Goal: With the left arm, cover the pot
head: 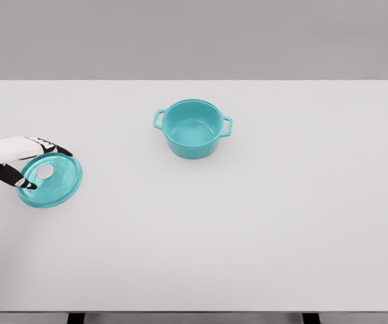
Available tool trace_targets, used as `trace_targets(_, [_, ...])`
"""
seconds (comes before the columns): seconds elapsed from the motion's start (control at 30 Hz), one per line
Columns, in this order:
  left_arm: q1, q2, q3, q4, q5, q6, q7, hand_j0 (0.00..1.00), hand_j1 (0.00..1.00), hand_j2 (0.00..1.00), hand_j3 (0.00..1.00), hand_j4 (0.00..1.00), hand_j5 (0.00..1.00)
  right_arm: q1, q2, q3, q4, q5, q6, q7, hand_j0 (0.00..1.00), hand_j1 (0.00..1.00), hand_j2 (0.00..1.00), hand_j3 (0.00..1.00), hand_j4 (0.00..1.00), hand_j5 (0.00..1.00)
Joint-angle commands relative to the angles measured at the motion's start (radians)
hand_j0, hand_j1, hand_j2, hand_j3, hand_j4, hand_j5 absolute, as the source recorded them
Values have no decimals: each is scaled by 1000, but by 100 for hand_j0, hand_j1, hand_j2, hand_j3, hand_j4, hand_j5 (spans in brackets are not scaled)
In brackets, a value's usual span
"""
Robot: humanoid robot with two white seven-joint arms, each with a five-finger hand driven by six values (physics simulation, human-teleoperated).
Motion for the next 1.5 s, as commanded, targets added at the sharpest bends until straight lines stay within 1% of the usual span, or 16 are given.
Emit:
trace_targets(0.0, [2, 0, 0, 5, 4, 2, 0, 86, 86, 86, 86, 86, 86, 2, 0, 0, 1, 1, 0, 1, 100, 100, 100, 100, 100, 100])
trace_targets(0.07, [3, 3, -2, 5, 5, 2, 2, 83, 83, 83, 83, 83, 83, 0, 0, 0, -1, 1, 0, 1, 100, 100, 100, 100, 100, 100])
trace_targets(0.2, [6, 3, -3, 5, 10, 2, 5, 70, 70, 70, 70, 70, 70, 0, 0, 0, 1, 1, 0, 1, 100, 100, 100, 100, 100, 100])
trace_targets(0.23, [6, 4, -19, 5, 15, 2, 6, 64, 64, 64, 64, 64, 64, 2, 0, 0, 1, 1, 0, 1, 100, 100, 100, 100, 100, 100])
trace_targets(0.3, [5, 3, -23, 5, 18, 2, 13, 60, 60, 60, 60, 60, 60, 0, 0, 0, 1, 1, 0, 1, 100, 100, 100, 100, 100, 100])
trace_targets(0.4, [6, 1, -26, 7, 16, 2, 13, 58, 58, 58, 58, 58, 58, 0, 0, 0, 1, -1, 0, 1, 100, 100, 100, 100, 100, 100])
trace_targets(0.43, [5, 0, -39, 8, 18, 2, 13, 58, 58, 58, 58, 58, 58, 0, 0, 0, 1, 1, 0, 1, 100, 100, 100, 100, 100, 100])
trace_targets(0.57, [5, -2, -40, 13, 16, 2, 13, 57, 57, 57, 57, 57, 57, 0, 0, 0, 1, 1, 0, 1, 100, 100, 100, 100, 100, 100])
trace_targets(0.73, [5, -5, -45, 10, 16, 2, 13, 51, 51, 51, 51, 51, 51, 0, 0, 0, 1, 1, 0, -1, 100, 100, 100, 100, 100, 100])
trace_targets(0.77, [5, -3, -45, 7, 16, 2, 11, 48, 48, 48, 48, 48, 48, 0, 0, 0, 1, 1, 0, 1, 100, 100, 100, 100, 100, 100])
trace_targets(0.9, [5, 1, -42, -5, 16, 2, 9, 45, 45, 45, 45, 45, 45, 0, 0, 0, 1, 1, 0, 1, 100, 100, 100, 100, 100, 100])
trace_targets(1.13, [-5, 6, -31, -120, 16, 2, 8, 45, 45, 45, 45, 45, 45, 2, 0, 0, 1, 1, 0, 1, 100, 100, 100, 100, 100, 100])
trace_targets(1.3, [-32, 8, -29, -170, 18, 2, 9, 46, 46, 46, 46, 46, 46, 0, 0, 0, -1, -1, 0, 1, 100, 100, 100, 100, 100, 100])
trace_targets(1.43, [-57, 4, -29, -173, 18, 2, 9, 46, 46, 46, 46, 46, 46, 0, 0, 0, 1, 1, 0, 1, 100, 100, 100, 100, 100, 100])
trace_targets(1.47, [-72, 3, -31, -177, 18, 2, 9, 46, 46, 46, 46, 46, 46, 0, 0, 0, -1, 1, 0, 1, 100, 100, 100, 100, 100, 100])
